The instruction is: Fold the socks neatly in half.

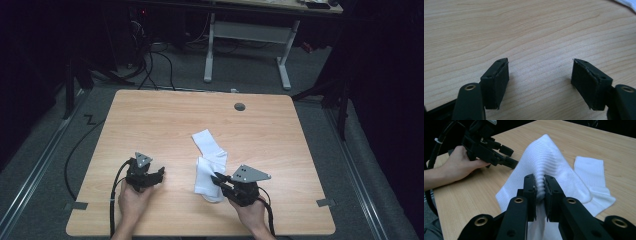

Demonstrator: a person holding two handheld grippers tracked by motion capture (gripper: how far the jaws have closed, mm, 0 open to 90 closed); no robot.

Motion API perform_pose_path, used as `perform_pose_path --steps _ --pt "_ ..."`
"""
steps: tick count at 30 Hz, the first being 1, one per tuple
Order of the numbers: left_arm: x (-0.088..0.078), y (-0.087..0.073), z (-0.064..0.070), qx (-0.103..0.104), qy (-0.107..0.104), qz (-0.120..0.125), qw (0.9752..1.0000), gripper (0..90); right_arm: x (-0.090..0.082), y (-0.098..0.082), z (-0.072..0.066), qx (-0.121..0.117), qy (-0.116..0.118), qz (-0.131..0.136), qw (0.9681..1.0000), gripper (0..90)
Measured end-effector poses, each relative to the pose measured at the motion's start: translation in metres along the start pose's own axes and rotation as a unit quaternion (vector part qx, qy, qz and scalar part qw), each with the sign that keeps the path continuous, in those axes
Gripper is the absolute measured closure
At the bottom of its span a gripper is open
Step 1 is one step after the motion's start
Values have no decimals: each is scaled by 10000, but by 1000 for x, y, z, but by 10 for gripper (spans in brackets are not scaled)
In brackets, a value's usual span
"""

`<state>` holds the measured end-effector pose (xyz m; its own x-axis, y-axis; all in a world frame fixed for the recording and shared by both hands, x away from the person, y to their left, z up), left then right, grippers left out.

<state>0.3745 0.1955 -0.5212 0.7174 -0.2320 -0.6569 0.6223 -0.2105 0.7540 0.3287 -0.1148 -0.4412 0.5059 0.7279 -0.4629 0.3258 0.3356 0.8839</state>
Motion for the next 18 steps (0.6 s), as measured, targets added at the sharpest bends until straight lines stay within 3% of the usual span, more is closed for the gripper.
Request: perform_pose_path --steps 7,13,18 --pt "0 0 0 0 0 -1 10000 308 6 -3 -4 10 72 -35 10000 813" --pt "0 0 0 1 0 -2 10000 308 17 -14 7 199 16 -162 9997 813" --pt "0 0 0 1 1 -3 10000 308 19 -17 13 220 -57 -229 9995 812"
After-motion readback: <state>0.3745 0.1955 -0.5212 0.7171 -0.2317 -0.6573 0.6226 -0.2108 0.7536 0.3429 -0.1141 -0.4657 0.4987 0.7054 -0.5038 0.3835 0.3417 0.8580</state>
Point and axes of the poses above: each handheld gripper's, and its own axes: x roughly forward along the jaws, y roughly out of its top, z roughly to its right, the point moved 2 cm from there along x, roughly forward along the jaws, and after that the axes turned 1 degree about x, right-handed, at the moved point
